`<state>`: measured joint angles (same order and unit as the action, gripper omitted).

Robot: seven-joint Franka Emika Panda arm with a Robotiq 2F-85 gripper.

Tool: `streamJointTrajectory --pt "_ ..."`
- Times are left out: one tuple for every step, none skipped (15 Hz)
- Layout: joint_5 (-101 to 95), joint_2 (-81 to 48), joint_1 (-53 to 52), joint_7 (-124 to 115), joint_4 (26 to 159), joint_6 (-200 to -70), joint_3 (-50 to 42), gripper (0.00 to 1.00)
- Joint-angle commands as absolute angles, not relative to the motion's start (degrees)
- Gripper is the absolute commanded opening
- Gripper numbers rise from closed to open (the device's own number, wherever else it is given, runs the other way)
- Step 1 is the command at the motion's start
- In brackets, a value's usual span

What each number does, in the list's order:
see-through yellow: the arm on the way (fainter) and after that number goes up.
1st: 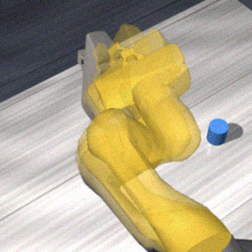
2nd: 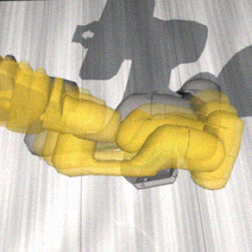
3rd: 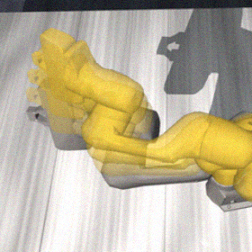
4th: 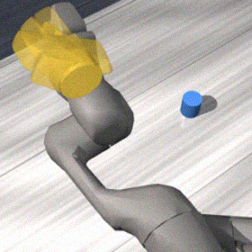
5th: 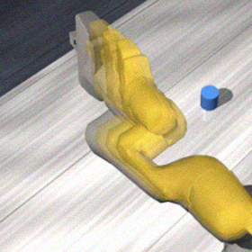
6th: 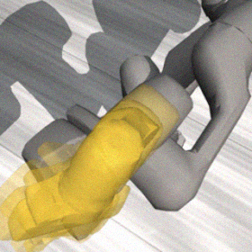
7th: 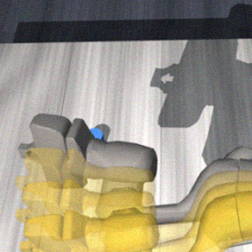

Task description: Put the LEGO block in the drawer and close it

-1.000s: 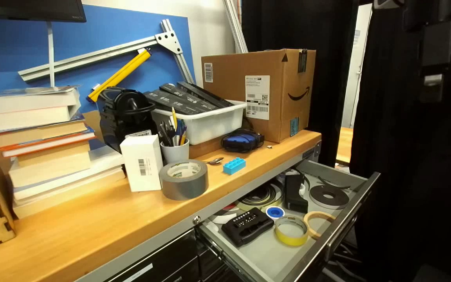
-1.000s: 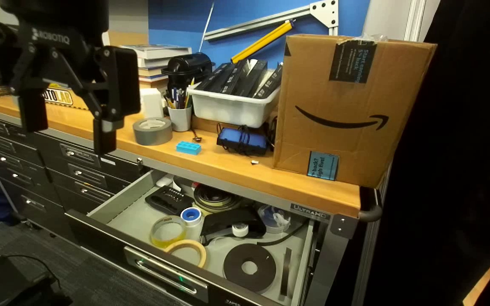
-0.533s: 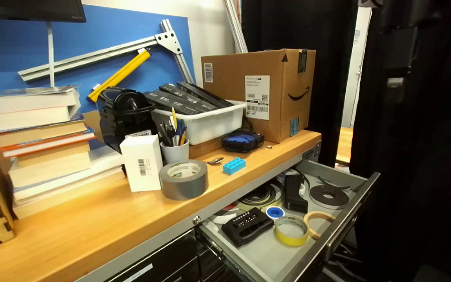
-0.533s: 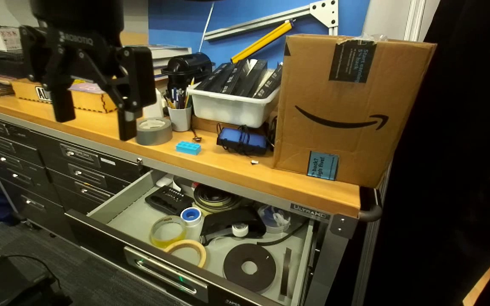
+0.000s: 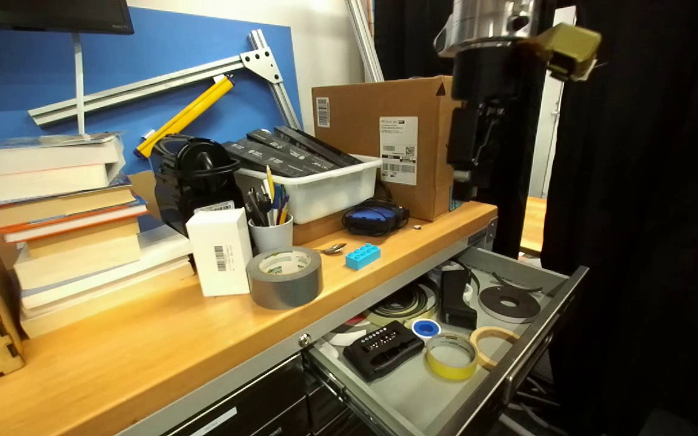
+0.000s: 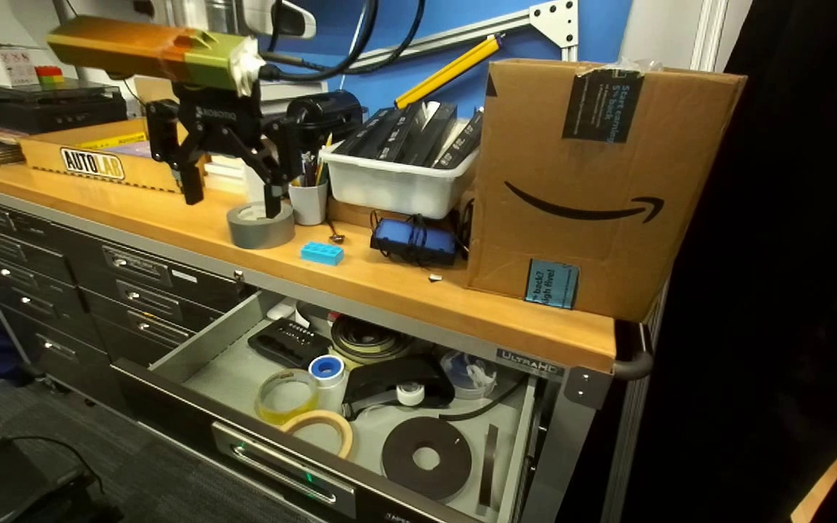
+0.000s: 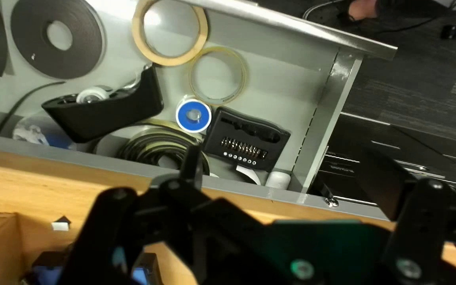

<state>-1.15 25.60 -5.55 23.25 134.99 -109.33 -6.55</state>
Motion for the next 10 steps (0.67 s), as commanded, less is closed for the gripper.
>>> streamJointTrajectory --pt "0.61 17.47 -6.02 22.49 131.52 -115.29 -4.40 1.00" --pt "0.84 15.89 -5.95 22.13 131.24 -117.45 -3.83 1.00" --pt "0.66 14.39 -5.76 21.46 131.01 -119.84 -3.21 1.00" --pt "0.44 13.02 -5.59 20.73 130.80 -122.21 -2.67 1.00" --pt "-0.09 11.74 -5.38 19.72 130.57 -124.64 -2.12 1.00" --pt "-0.05 10.41 -5.24 18.81 130.31 -127.14 -1.80 1.00" --pt "0.82 8.88 -5.24 18.00 129.93 -129.45 -1.67 1.00" --pt "0.56 7.64 -5.14 17.00 129.74 -131.15 -1.35 1.00" --pt "0.24 6.41 -5.12 15.99 129.66 -132.97 -0.99 1.00" --pt "-0.34 5.22 -5.07 14.86 129.53 -134.28 -0.59 1.00"
